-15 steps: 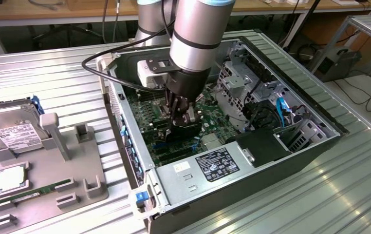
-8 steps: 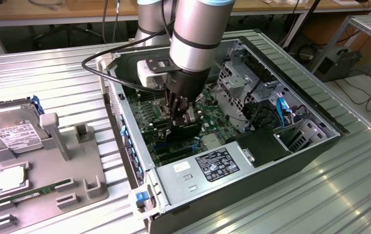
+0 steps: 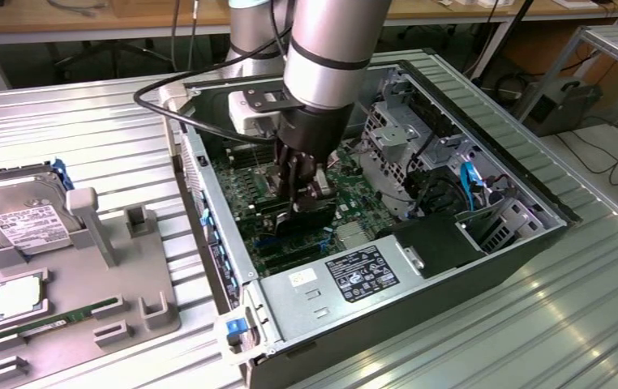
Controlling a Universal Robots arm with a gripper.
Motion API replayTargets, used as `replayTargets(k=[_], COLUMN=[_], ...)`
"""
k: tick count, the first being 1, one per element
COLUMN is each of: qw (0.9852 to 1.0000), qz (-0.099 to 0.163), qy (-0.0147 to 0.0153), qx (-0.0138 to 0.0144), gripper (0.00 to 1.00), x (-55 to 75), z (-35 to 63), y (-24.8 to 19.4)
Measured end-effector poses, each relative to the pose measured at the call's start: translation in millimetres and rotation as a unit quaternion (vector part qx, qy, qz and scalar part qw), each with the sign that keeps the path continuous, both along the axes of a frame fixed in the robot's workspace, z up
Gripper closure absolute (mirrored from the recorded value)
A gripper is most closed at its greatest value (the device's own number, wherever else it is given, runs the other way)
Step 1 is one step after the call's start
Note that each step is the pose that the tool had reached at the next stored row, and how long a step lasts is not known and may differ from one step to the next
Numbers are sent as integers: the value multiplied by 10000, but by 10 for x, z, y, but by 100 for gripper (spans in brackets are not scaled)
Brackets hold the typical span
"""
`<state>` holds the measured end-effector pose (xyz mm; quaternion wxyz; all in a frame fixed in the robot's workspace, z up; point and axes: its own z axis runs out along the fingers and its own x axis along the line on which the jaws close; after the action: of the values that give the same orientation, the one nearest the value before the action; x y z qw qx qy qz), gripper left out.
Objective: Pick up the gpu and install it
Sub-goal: 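Insert the gpu into the slot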
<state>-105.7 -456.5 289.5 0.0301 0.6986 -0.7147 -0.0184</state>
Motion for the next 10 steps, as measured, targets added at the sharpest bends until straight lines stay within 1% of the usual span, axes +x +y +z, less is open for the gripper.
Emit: replayTargets(k=[1,10], qw=[10000,10000], qz=[0,1], qy=[-7,-15], qx=[-6,-8], gripper=[58,58], x=[0,-32], z=[-17,-186], y=[0,1])
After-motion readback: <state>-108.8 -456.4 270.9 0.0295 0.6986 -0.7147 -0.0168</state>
